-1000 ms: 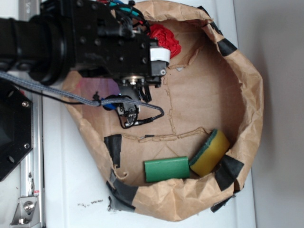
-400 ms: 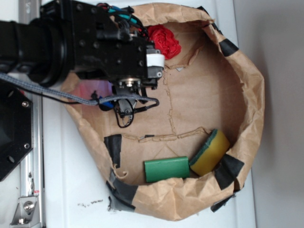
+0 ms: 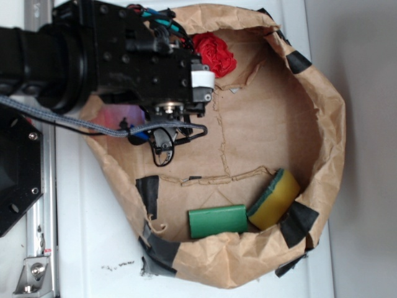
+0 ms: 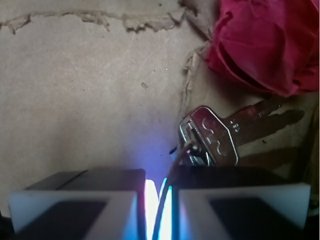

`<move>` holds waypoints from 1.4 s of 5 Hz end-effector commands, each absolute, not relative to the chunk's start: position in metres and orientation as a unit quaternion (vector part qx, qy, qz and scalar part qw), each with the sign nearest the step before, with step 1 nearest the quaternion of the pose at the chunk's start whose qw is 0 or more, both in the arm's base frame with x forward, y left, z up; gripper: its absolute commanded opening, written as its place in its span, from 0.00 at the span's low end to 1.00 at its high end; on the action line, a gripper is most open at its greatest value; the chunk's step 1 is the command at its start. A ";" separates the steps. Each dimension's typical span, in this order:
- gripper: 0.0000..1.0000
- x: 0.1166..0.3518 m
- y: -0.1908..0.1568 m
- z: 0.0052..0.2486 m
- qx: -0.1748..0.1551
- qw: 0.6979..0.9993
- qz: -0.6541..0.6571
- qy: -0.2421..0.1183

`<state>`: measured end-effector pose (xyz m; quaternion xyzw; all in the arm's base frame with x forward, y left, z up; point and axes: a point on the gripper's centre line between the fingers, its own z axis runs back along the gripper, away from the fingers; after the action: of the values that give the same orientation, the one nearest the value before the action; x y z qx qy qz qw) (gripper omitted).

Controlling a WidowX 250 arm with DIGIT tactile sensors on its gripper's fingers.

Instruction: Grab the silver keys.

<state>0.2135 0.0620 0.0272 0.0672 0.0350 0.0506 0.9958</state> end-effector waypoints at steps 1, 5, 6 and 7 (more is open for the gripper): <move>0.00 0.220 0.060 0.036 0.069 0.997 0.044 0.015; 0.00 0.236 0.044 0.165 -0.016 0.997 0.042 -0.064; 0.00 0.241 0.039 0.165 -0.007 0.998 0.039 -0.058; 0.00 0.249 0.034 0.167 0.005 0.998 0.057 -0.040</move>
<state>0.2443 0.0332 0.1534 0.0010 -0.0122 0.0560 0.9984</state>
